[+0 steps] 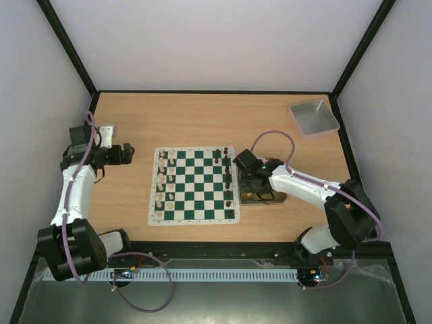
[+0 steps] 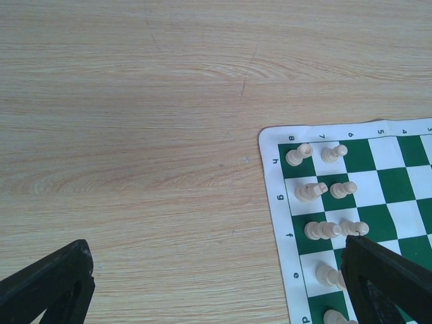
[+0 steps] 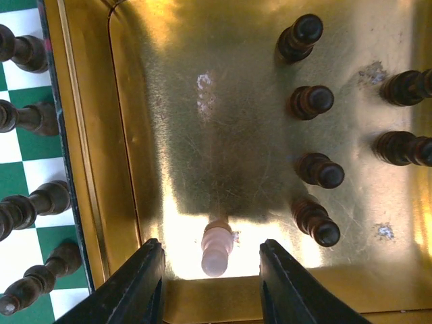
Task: Set up the chess pieces on the board
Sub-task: Pick up the chess piece from the storage box.
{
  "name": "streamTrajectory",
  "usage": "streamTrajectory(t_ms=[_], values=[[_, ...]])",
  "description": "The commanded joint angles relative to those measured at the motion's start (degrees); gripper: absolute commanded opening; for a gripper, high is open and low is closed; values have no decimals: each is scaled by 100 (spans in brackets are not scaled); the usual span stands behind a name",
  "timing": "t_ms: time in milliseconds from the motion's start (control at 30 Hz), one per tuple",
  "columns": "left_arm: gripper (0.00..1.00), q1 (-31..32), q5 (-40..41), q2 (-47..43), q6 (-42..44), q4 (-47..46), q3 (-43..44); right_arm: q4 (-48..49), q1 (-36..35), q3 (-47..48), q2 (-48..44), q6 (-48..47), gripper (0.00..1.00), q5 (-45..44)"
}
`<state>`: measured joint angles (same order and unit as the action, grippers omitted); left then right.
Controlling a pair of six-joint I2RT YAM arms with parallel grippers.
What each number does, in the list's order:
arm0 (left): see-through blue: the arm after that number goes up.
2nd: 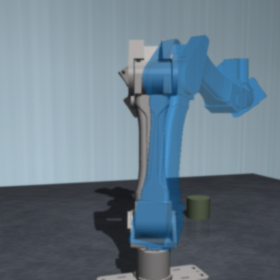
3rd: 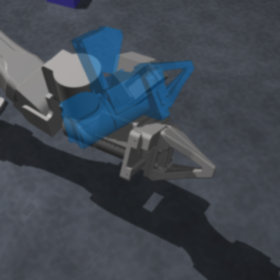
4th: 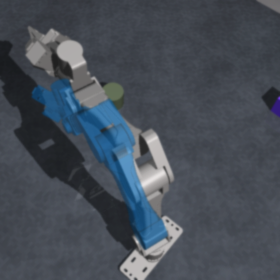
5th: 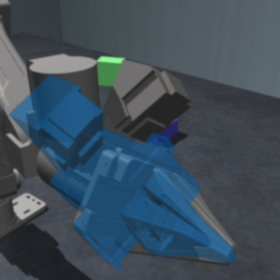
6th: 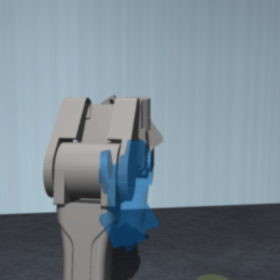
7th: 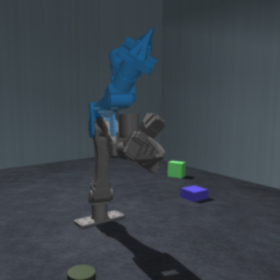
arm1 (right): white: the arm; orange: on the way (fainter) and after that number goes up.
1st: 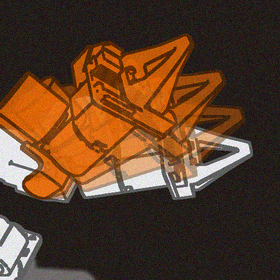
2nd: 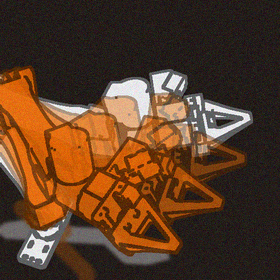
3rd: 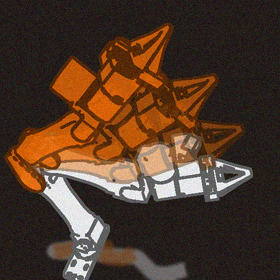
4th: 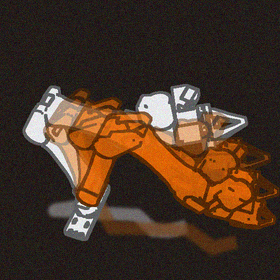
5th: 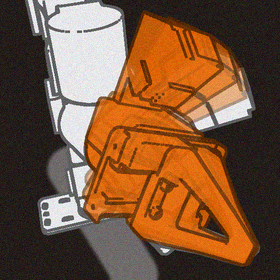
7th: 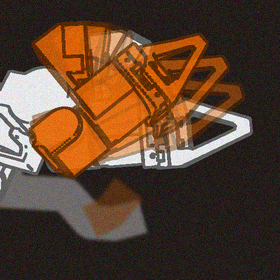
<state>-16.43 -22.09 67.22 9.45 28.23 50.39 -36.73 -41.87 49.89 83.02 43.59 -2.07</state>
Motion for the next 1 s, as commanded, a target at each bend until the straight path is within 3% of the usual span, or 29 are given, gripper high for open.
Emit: streamTrajectory(t_ms=[0,400,733,967], values=[[99,-43,-103,62,48,111,-47,305,53,-189,-18,-101,36,121],[99,-37,-131,67,50,126,-38,573,96,-450,163,-129,33,186],[99,-37,-149,46,61,130,-36,647,109,-533,179,-98,15,225],[99,-38,-151,58,59,122,-38,458,110,-435,107,-153,9,147]])
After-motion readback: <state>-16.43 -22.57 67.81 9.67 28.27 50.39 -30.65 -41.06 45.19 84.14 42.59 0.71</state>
